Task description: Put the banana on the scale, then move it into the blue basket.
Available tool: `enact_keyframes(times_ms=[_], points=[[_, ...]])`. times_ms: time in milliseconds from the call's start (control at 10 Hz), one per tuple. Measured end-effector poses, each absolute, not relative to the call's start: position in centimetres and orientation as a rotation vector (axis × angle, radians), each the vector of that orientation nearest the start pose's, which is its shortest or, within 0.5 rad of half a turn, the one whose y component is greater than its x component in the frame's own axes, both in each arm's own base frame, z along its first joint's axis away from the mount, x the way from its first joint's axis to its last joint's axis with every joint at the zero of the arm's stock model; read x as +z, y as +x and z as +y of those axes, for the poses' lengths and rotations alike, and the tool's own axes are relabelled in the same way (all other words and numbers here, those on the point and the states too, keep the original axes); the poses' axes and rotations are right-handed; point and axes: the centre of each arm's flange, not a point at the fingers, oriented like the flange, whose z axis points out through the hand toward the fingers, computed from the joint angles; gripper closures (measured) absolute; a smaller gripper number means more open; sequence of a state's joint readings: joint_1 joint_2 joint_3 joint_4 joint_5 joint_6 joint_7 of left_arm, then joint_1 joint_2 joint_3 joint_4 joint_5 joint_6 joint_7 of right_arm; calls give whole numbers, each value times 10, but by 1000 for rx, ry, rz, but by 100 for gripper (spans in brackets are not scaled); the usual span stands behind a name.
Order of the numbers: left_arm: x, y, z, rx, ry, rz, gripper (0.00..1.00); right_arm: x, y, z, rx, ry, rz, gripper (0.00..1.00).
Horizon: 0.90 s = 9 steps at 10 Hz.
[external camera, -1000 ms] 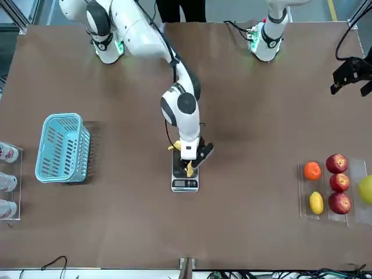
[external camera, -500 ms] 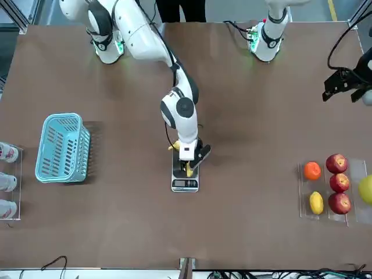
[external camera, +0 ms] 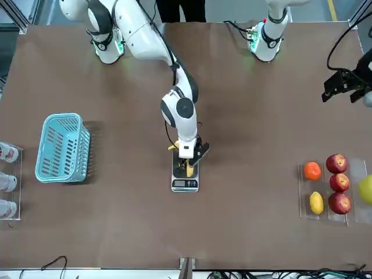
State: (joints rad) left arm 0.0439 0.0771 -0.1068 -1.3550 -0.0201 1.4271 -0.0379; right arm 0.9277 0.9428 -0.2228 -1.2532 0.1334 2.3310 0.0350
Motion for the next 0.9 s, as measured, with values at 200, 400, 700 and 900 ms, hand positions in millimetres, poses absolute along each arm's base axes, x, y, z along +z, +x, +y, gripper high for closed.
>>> enact_keyframes(times_ms=[200, 400, 700, 900], points=[[669, 562, -35, 9, -3170, 43, 0, 206, 544, 536, -287, -2939, -1069, 7], [669, 562, -35, 9, -3170, 42, 0, 212, 544, 534, -306, -2933, -1058, 29], [671, 562, -32, 4, -3170, 34, 0, 238, 560, 521, -320, -2954, -961, 66], [671, 562, -32, 3, -3170, 32, 0, 304, 605, 457, -264, -2997, -873, 72]])
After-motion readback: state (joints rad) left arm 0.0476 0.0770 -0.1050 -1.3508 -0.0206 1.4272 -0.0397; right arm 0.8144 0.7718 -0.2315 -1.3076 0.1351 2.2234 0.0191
